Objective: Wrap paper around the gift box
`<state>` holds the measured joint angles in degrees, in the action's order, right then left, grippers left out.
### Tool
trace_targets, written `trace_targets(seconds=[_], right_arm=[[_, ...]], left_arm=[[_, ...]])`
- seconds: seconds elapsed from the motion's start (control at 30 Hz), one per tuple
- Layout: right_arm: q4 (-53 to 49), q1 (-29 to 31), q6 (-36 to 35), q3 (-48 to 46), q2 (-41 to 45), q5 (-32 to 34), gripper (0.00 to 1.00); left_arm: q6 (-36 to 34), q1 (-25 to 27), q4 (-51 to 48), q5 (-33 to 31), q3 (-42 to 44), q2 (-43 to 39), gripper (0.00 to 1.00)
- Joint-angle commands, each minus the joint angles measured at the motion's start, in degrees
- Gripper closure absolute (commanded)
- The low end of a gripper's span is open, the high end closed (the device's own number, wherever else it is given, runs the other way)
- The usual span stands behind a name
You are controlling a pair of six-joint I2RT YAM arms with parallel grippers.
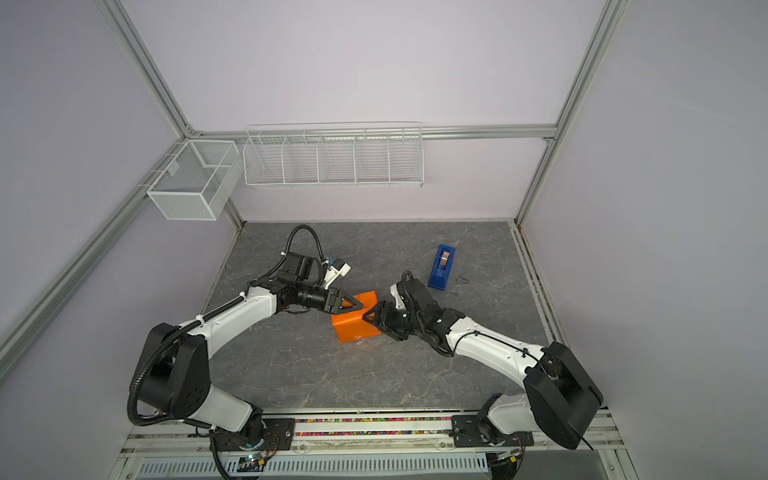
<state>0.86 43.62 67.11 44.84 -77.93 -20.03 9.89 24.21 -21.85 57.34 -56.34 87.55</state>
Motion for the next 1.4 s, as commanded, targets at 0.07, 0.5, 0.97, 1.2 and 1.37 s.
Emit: trace_targets(seconds=[0.07,0.5,0.97,1.2,1.37], right_arm=[[4.5,0.3,8.3,-0.7,-1.3,2.2,0.22],[8.2,0.2,22.5,1.4,-8.4,1.5,0.01],[12.7,-0.1,26.4,1.8,-10.9,3.3,0.02],[5.4,0.0,26.1,1.9,-12.9,3.3,0.09],[3.7,-0.1,25.1,0.8,-12.4,3.4,0.17]], left_arm=[[1.3,-0.6,-2.1,-1.3,2.8,-0.5,0.5],[4.9,-0.6,3.6,1.2,6.0,-1.6,0.52],[8.2,-0.6,8.6,1.8,8.8,-2.6,0.53],[8.0,-0.6,8.0,2.0,8.7,-3.7,0.54],[7.2,-1.1,5.1,0.2,6.4,-7.1,0.55]])
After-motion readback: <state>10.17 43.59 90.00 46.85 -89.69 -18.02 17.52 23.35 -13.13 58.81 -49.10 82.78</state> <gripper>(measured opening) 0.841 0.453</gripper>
